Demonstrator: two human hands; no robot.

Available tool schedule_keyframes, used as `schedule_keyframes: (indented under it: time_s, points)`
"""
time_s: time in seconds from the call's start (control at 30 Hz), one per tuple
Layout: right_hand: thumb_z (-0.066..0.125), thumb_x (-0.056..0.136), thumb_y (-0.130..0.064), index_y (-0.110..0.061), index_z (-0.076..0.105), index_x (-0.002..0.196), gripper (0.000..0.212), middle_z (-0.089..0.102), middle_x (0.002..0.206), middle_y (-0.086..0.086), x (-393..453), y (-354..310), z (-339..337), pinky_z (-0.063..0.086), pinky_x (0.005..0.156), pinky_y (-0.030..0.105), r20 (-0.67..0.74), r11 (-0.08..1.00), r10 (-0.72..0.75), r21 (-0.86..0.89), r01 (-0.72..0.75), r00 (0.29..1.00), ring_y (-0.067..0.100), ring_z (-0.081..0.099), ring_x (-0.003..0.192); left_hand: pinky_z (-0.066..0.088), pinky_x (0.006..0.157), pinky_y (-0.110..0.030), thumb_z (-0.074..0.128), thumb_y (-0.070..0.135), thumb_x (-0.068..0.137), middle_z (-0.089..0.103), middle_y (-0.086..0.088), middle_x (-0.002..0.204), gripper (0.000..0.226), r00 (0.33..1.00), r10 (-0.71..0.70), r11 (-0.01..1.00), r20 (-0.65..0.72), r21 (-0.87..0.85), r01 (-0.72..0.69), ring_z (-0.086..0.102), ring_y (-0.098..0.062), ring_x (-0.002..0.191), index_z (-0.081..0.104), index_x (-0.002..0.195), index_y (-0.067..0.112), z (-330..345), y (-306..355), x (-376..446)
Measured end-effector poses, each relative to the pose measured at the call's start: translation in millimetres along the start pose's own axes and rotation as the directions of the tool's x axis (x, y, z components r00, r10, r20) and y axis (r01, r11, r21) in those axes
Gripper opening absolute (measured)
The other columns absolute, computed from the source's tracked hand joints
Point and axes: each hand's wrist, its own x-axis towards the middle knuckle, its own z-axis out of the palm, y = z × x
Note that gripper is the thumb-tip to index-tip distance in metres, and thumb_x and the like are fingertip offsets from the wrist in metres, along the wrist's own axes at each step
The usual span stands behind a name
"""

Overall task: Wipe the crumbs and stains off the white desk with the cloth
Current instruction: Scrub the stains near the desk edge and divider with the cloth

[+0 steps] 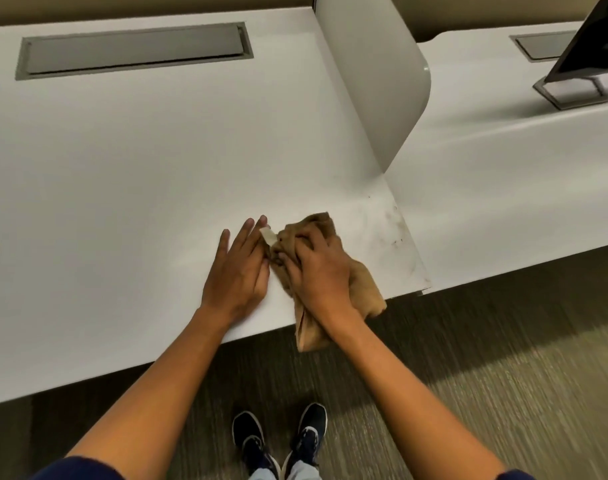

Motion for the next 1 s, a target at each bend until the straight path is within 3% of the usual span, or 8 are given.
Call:
schedule_keyframes:
  time_s: [0.1,0.23,0.33,0.43,0.7,0.83,1.0]
  points:
    - [0.046,0.093,-0.046,-0.019,0.074,0.104,0.040,0.067,0.113,0.000,-23.8,-8.5,-5.5,0.043,0.069,0.030,0.086,0.999,-0.022,0.038,0.019,0.996,0.023,0.051,0.092,0.001,0.127,-0.046,0.025,0.024,0.091,0.016,-0.003,0.168,0.069,1.000,-0.007,0.998,-0.010,-0.065,0.007,0.007,-0.017,0.156,0.020,0.158,0.010,-1.6,-0.7,-0.7]
    - [0.052,0.093,-0.046,-0.023,0.073,0.110,0.035,0.066,0.117,-0.002,-42.2,-1.7,-16.9,0.045,0.066,0.032,0.151,0.997,-0.076,0.014,0.075,0.986,0.027,0.055,0.089,0.004,0.127,-0.045,0.044,0.012,0.095,0.017,-0.006,0.167,0.066,1.000,-0.007,0.995,-0.022,-0.095,0.005,0.010,-0.020,0.156,0.022,0.157,0.007,-2.3,-2.3,-3.6]
    - [0.058,0.093,-0.041,-0.021,0.073,0.110,0.030,0.066,0.119,-0.001,-62.2,13.7,-23.7,0.049,0.064,0.034,0.146,0.994,-0.085,-0.054,0.094,0.986,0.027,0.055,0.087,0.000,0.128,-0.044,0.033,0.016,0.092,0.013,-0.005,0.168,0.068,0.999,-0.033,0.996,-0.007,-0.079,0.032,0.007,-0.018,0.156,0.019,0.158,0.007,-3.9,-0.4,-3.6]
    - [0.055,0.093,-0.040,-0.018,0.074,0.108,0.033,0.068,0.118,0.002,-75.1,32.1,-31.3,0.044,0.063,0.029,0.095,0.989,-0.063,-0.126,0.074,0.994,0.027,0.057,0.086,0.003,0.127,-0.048,0.030,0.018,0.090,0.015,-0.005,0.167,0.069,0.999,-0.033,0.998,-0.010,-0.051,0.032,0.009,-0.020,0.156,0.021,0.157,0.007,-5.0,2.2,-2.3]
    - [0.067,0.088,-0.032,-0.015,0.073,0.110,0.029,0.068,0.117,0.008,-55.1,59.3,-37.3,0.046,0.062,0.041,0.039,0.981,0.065,-0.186,-0.057,0.997,0.033,0.054,0.080,0.006,0.126,-0.052,0.032,0.018,0.091,0.018,-0.008,0.167,0.066,0.999,-0.025,1.000,-0.022,-0.013,0.025,0.013,-0.023,0.156,0.026,0.156,0.006,-4.7,2.1,-1.4]
    - [0.071,0.088,-0.029,-0.013,0.073,0.111,0.028,0.065,0.117,0.012,-38.3,64.1,-34.4,0.046,0.067,0.043,0.012,0.960,0.187,-0.212,-0.181,0.982,0.037,0.054,0.086,0.005,0.126,-0.052,0.027,0.021,0.091,0.018,-0.008,0.167,0.068,1.000,-0.022,1.000,-0.014,-0.008,0.022,0.013,-0.023,0.156,0.025,0.156,0.006,-5.3,2.5,-0.8]
    - [0.057,0.097,-0.033,-0.016,0.066,0.123,0.032,0.057,0.129,0.012,-1.7,80.9,-31.2,0.046,0.085,0.047,0.027,0.903,0.369,-0.246,-0.352,0.929,0.037,0.049,0.107,0.004,0.126,-0.051,0.029,0.019,0.091,0.018,-0.008,0.167,0.067,1.000,-0.018,1.000,-0.015,-0.003,0.018,0.013,-0.024,0.156,0.026,0.156,0.005,-6.0,2.4,-1.6]
